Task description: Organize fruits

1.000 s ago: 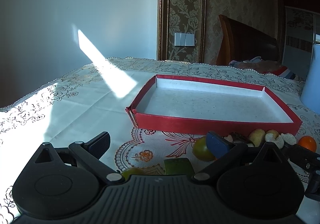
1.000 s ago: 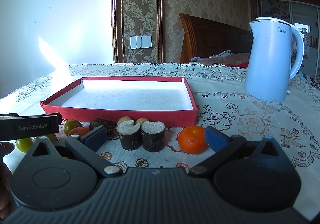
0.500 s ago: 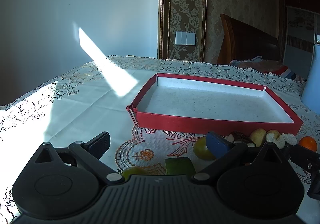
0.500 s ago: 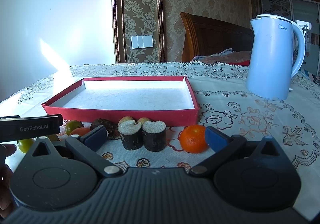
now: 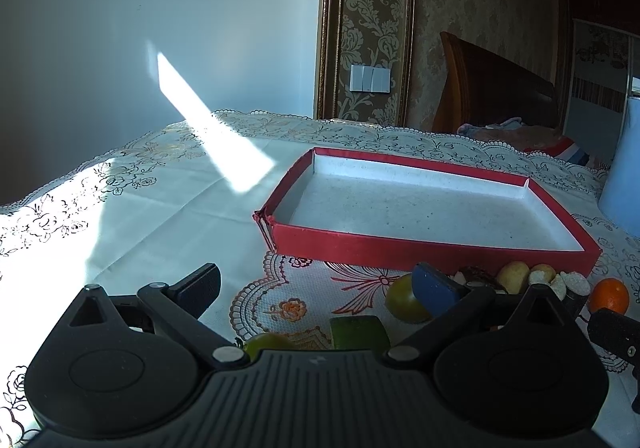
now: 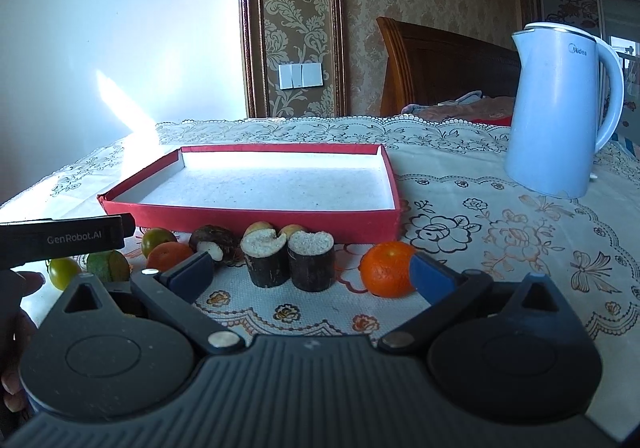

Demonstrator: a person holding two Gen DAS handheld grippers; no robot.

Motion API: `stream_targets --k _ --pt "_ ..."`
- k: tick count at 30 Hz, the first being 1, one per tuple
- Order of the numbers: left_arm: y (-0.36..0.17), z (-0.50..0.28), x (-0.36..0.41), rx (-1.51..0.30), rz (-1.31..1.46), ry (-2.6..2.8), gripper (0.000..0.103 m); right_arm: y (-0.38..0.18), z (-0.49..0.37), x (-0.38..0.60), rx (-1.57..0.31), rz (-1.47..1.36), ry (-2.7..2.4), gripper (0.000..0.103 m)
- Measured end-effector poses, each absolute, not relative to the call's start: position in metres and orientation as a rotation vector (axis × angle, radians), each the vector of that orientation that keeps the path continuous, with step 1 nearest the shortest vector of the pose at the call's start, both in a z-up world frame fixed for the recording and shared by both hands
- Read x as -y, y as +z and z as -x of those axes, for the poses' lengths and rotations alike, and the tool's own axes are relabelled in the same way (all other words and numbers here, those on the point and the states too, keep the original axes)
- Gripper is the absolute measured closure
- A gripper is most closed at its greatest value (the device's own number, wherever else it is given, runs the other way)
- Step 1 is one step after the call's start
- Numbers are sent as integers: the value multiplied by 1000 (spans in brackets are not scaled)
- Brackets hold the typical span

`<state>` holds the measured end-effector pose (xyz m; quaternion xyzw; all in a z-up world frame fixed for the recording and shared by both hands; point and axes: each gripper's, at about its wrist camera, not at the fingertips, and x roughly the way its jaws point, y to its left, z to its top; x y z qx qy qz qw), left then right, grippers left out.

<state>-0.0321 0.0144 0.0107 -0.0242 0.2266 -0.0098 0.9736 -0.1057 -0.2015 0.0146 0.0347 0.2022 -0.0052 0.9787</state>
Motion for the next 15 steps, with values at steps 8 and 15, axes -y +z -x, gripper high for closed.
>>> stream_targets --k 8,15 --pt "8 30 -18 -490 76 -79 0 14 104 241 -429 -73 -21 0" --pt "10 33 -13 -473 53 -109 0 11 94 251 -477 -58 8 0"
